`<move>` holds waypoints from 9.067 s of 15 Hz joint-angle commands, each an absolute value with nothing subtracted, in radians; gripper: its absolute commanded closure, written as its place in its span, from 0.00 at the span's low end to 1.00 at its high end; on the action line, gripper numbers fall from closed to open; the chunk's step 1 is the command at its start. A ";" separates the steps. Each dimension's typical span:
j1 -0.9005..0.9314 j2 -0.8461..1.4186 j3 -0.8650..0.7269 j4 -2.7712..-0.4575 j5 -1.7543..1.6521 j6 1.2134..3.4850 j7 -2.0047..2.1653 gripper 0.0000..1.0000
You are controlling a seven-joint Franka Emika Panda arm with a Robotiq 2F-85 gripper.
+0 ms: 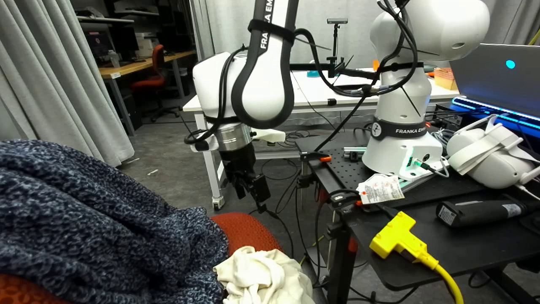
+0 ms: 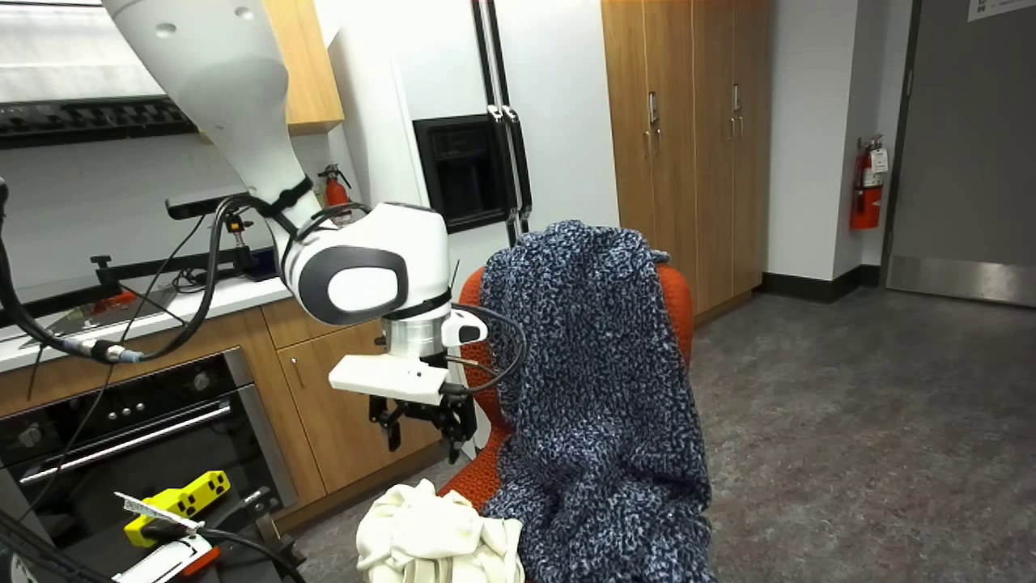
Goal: Pick the sweater on the seat and put it on the back of the chair
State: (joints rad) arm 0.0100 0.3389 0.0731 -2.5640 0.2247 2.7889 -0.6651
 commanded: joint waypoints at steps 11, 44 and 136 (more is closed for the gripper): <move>0.042 0.751 0.092 -2.373 -0.113 3.017 -0.323 0.00; 0.010 0.586 0.136 -2.319 -0.094 2.637 -0.263 0.97; 0.215 0.883 -0.077 -0.472 -0.240 1.896 -0.368 0.00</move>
